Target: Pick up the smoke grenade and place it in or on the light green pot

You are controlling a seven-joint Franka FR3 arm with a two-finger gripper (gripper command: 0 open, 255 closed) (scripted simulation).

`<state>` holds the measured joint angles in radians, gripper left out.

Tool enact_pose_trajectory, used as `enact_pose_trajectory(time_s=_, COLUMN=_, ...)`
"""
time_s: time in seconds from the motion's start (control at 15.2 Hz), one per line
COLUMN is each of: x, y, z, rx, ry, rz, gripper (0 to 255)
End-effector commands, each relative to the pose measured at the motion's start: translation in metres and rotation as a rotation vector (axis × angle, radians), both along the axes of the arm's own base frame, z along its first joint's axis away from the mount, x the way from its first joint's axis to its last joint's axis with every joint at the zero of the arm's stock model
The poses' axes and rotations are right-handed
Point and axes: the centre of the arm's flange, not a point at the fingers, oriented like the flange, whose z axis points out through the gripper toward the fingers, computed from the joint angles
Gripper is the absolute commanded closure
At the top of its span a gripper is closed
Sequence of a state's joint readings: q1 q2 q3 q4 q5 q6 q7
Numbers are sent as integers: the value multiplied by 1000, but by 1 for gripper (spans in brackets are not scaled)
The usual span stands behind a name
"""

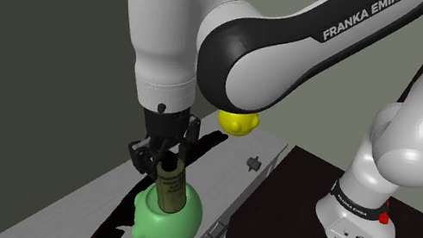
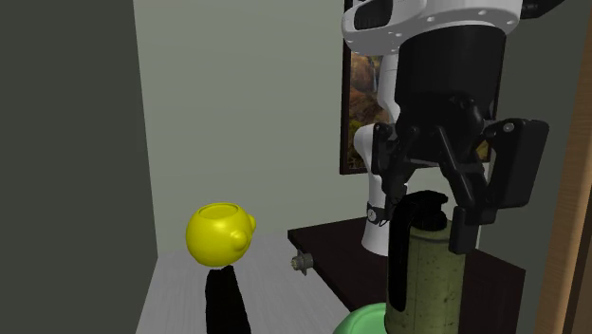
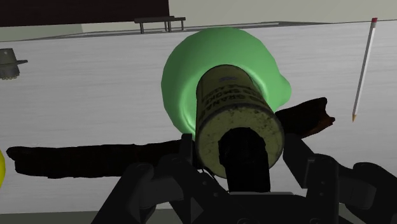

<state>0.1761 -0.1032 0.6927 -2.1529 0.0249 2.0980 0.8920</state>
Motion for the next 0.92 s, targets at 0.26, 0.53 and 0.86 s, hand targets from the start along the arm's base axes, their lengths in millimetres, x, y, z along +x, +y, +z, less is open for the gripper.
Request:
enact_pose_trajectory(time_s=0.26, x=0, y=0, z=0, rx=0, ry=-1, rz=0, gripper=0)
enact_pose_trajectory(time_s=0.53, x=-2, y=0, z=40, rx=0, ry=-1, rz=0, gripper=0)
enact_pose_trajectory(time_s=0.86, x=-2, y=1, z=50, rx=0, ry=-1, rz=0, gripper=0)
